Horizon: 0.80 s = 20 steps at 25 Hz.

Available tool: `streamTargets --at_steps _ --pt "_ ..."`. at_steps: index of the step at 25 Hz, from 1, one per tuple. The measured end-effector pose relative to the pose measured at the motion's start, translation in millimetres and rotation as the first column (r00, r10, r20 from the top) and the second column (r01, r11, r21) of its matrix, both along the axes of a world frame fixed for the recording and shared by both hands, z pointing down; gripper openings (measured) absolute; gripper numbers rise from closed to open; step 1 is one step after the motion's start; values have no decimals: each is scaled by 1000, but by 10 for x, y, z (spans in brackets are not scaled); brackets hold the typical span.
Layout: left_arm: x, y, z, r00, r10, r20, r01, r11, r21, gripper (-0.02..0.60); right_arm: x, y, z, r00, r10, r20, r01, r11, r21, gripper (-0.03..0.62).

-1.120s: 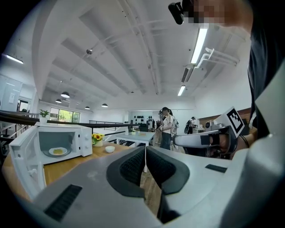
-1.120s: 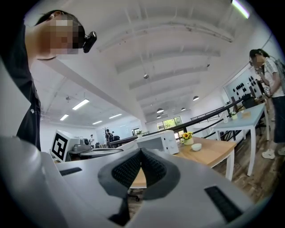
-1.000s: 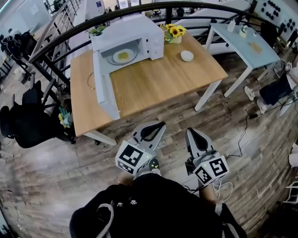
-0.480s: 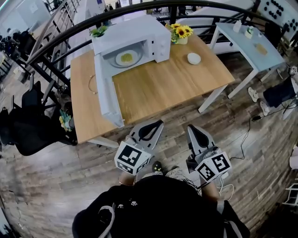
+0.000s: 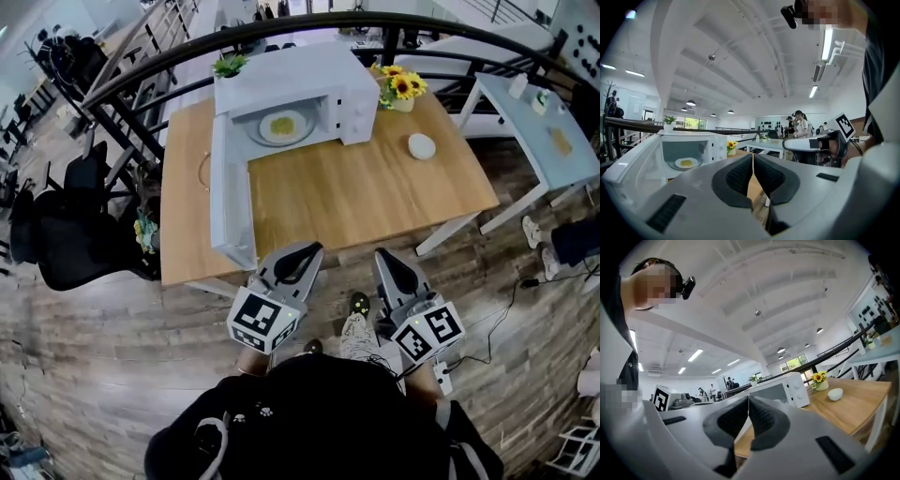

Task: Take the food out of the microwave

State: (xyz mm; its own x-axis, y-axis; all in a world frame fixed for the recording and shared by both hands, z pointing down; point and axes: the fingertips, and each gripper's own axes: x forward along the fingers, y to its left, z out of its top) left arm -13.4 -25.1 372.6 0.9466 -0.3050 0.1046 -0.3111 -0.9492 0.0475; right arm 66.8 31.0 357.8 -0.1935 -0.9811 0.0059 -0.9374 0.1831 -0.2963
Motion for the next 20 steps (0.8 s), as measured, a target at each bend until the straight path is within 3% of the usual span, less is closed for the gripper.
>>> streamTargets --at_steps 10,20 --pt "349 -660 -15 981 -193 7 193 981 15 18 434 -831 17 981 -193 17 193 981 6 6" --pt "590 -1243 132 937 -349 17 349 936 -38 18 853 -1463 213 945 -297 139 305 952 -38 8"
